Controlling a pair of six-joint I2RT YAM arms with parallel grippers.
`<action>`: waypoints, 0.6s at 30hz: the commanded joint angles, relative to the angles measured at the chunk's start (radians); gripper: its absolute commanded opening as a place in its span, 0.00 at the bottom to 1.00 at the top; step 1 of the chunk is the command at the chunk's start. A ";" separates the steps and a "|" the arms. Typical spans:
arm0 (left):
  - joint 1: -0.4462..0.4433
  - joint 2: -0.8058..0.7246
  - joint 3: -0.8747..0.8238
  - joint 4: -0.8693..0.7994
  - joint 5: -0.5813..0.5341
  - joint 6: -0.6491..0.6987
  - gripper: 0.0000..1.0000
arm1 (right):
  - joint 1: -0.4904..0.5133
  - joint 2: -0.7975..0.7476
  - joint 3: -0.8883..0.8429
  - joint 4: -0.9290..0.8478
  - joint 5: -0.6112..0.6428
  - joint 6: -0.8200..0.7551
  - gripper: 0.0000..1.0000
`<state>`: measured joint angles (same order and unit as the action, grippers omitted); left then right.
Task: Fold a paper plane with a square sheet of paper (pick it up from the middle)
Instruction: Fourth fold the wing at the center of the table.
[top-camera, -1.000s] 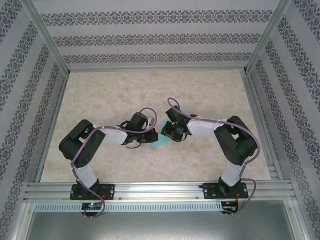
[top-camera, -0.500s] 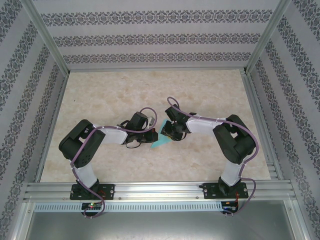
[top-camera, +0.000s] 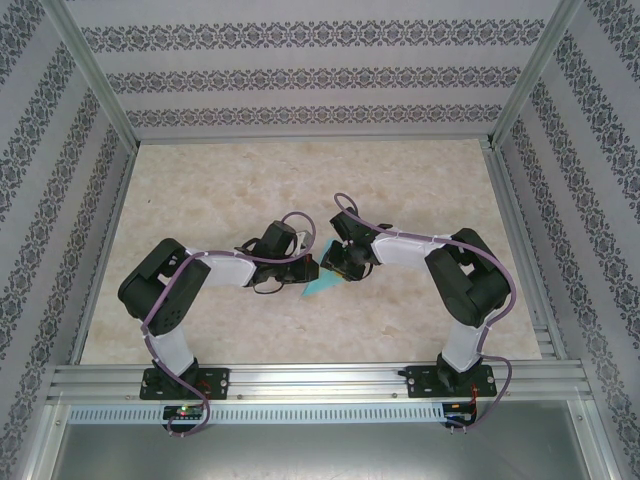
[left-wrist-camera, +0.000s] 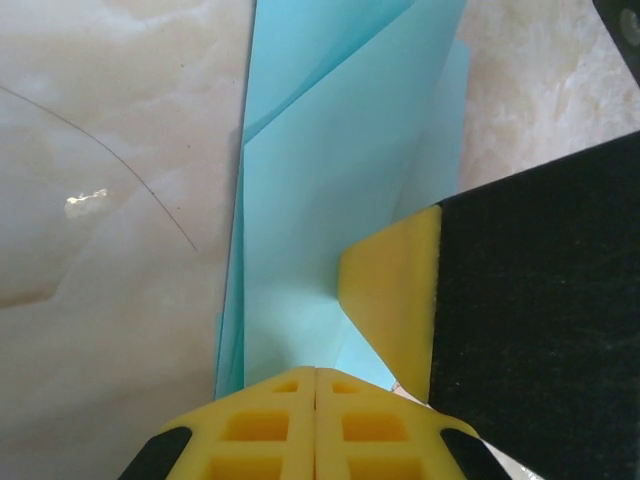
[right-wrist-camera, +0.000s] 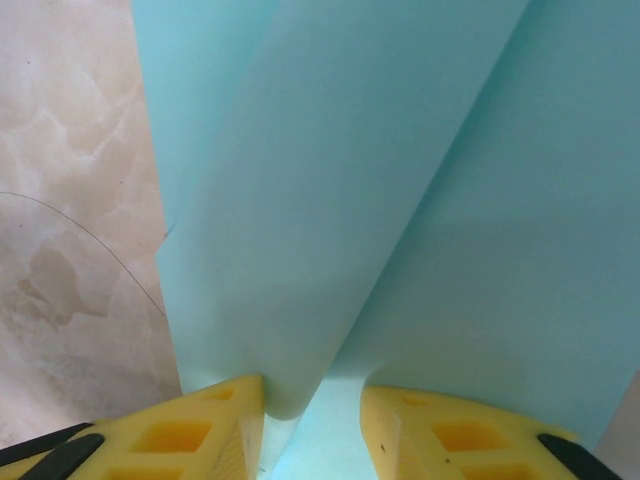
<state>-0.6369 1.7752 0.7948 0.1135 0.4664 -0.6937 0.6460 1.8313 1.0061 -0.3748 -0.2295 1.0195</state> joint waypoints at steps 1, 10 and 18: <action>-0.008 0.025 0.029 0.010 0.004 -0.009 0.07 | 0.009 0.149 -0.082 -0.072 0.075 -0.011 0.36; -0.008 0.041 0.038 -0.046 -0.039 0.010 0.06 | 0.010 0.148 -0.089 -0.069 0.078 0.000 0.33; -0.008 0.049 0.037 -0.114 -0.061 0.024 0.03 | 0.007 0.049 -0.104 0.008 0.053 -0.015 0.37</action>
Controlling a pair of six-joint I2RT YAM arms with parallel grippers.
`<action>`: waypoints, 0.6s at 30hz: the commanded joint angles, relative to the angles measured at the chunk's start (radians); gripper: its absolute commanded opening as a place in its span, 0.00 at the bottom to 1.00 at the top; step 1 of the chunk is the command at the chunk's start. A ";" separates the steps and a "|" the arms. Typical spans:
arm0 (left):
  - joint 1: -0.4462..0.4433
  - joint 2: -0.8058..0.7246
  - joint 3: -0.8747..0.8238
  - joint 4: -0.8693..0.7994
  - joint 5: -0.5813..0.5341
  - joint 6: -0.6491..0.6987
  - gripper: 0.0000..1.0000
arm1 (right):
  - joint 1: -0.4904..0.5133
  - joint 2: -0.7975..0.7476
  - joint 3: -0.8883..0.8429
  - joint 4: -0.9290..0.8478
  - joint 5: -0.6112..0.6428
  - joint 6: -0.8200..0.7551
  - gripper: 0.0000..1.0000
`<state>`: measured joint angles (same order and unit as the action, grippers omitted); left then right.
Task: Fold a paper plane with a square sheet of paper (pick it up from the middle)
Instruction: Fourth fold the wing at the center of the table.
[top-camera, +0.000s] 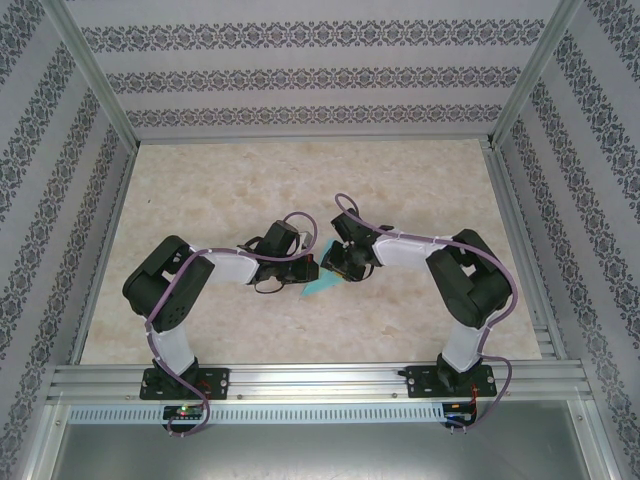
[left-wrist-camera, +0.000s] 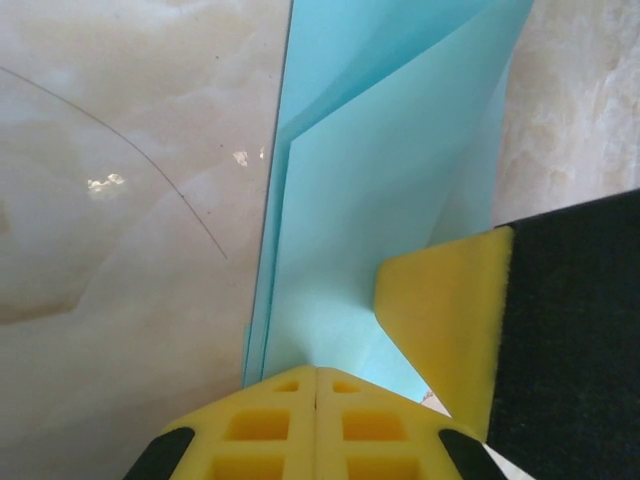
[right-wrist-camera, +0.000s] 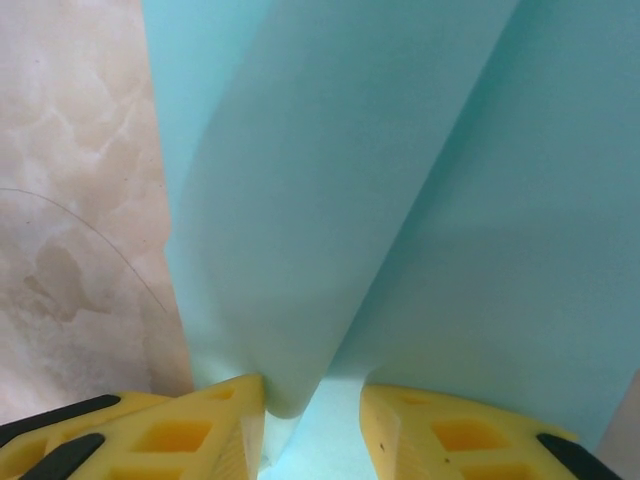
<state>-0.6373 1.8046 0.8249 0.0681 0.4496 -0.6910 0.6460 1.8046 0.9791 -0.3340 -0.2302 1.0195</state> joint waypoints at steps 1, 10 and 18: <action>-0.007 0.021 0.004 -0.081 -0.048 0.024 0.03 | 0.005 0.035 -0.074 -0.027 0.056 -0.027 0.38; -0.007 0.031 -0.018 -0.128 -0.053 0.054 0.01 | -0.021 -0.252 -0.108 0.080 0.091 -0.132 0.26; -0.007 0.040 -0.013 -0.151 -0.066 0.059 0.00 | -0.014 -0.200 -0.176 0.290 -0.024 -0.167 0.01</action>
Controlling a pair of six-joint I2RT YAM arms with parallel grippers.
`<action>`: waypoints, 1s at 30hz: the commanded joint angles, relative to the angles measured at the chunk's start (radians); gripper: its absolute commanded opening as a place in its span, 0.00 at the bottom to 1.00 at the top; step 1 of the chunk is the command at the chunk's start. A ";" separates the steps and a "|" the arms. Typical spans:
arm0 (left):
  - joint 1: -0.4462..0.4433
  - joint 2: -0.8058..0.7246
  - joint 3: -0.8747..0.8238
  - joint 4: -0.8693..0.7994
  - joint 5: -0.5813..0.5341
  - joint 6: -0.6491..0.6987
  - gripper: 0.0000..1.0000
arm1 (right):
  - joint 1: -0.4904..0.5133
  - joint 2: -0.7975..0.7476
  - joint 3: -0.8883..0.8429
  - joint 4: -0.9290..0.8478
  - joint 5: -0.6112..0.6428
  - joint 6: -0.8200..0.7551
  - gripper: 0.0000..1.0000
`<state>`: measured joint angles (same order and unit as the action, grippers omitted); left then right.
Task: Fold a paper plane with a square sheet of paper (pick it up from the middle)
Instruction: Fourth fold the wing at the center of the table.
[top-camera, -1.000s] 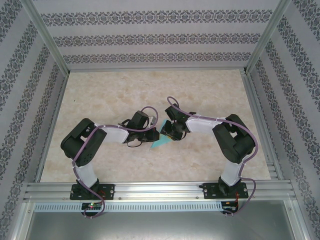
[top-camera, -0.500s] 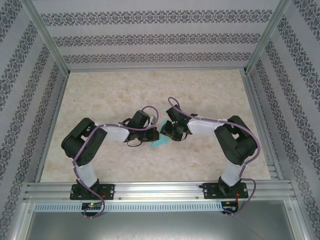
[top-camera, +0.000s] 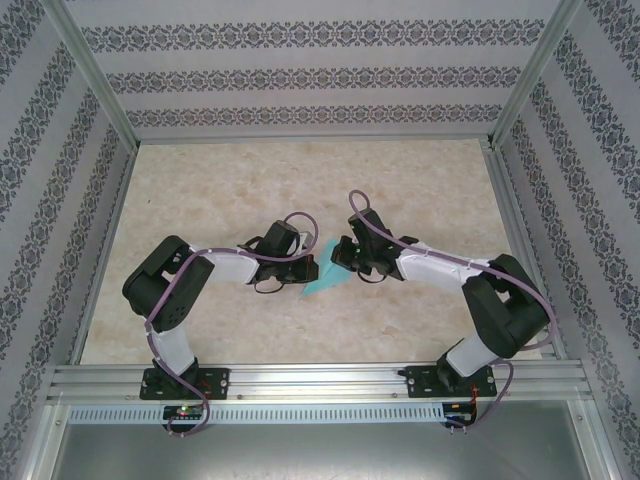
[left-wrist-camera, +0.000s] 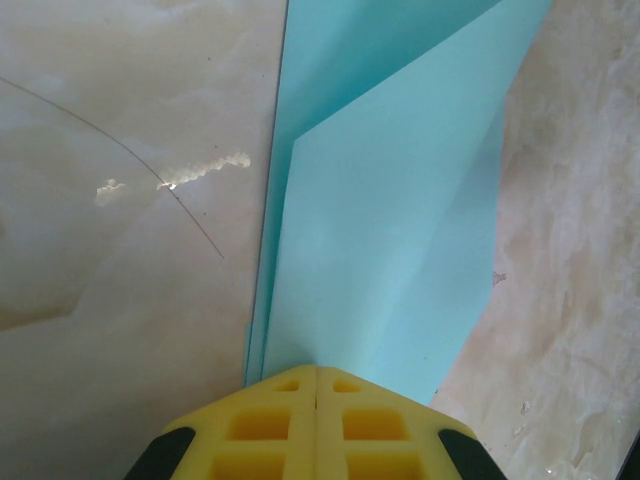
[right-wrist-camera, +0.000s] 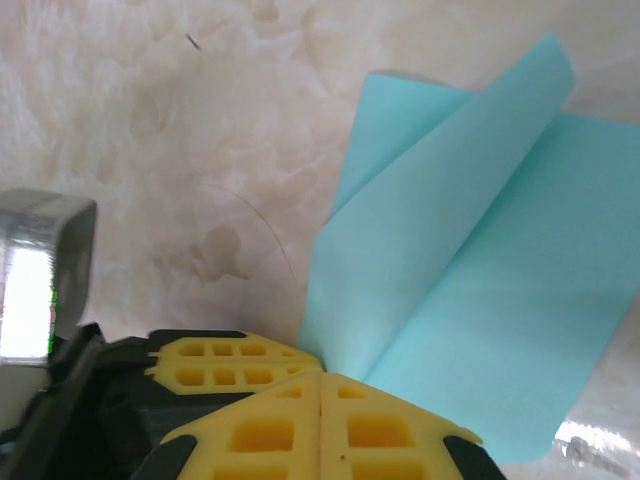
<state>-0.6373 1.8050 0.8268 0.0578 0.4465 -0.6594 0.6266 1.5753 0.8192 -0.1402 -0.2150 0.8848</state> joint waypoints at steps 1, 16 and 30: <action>-0.007 0.040 -0.014 -0.140 -0.062 0.026 0.00 | 0.009 0.041 -0.015 0.107 -0.044 -0.038 0.00; -0.007 0.060 -0.014 -0.125 -0.050 -0.001 0.00 | 0.017 0.183 -0.015 0.191 -0.131 -0.063 0.00; -0.007 0.060 -0.023 -0.179 -0.057 0.003 0.00 | -0.092 0.207 -0.029 0.163 -0.078 -0.152 0.00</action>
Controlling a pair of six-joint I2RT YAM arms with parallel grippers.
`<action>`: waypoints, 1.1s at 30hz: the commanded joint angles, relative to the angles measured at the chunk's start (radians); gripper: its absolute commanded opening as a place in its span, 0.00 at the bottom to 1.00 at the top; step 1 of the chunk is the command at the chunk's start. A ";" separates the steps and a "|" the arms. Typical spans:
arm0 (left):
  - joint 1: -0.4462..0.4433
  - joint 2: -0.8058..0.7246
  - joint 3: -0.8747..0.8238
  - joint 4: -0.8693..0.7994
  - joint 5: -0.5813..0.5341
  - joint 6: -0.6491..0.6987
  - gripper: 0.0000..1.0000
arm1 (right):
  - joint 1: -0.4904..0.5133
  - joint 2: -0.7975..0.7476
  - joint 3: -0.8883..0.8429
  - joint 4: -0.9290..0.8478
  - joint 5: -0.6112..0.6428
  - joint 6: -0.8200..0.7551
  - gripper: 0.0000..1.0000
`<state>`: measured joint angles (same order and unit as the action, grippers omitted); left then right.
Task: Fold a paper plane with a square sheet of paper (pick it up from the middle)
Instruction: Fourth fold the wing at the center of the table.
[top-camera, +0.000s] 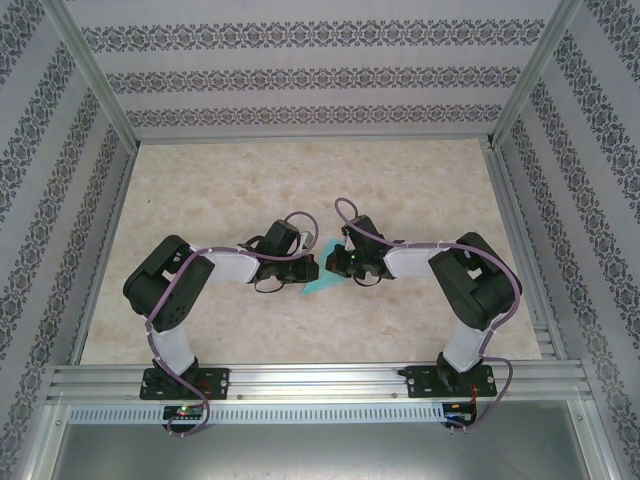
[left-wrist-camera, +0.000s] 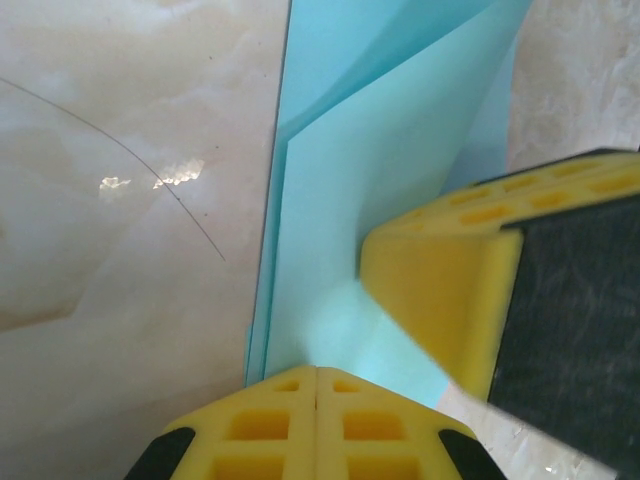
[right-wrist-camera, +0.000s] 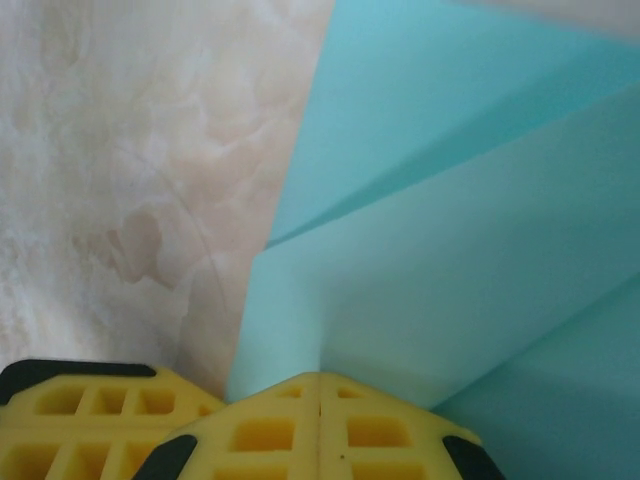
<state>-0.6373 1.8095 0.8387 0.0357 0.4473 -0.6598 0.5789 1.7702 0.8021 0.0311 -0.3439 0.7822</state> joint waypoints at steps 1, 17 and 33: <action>-0.007 0.056 -0.036 -0.156 -0.056 0.004 0.00 | -0.049 0.005 -0.008 -0.016 0.055 -0.056 0.00; -0.007 0.066 -0.012 -0.175 -0.055 0.019 0.00 | 0.065 0.014 0.006 0.041 0.015 -0.005 0.00; -0.007 0.076 -0.032 -0.192 -0.067 0.023 0.00 | -0.116 0.063 0.010 0.013 0.076 -0.063 0.00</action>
<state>-0.6373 1.8214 0.8577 0.0162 0.4473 -0.6586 0.5381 1.7973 0.8051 0.0689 -0.3981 0.7578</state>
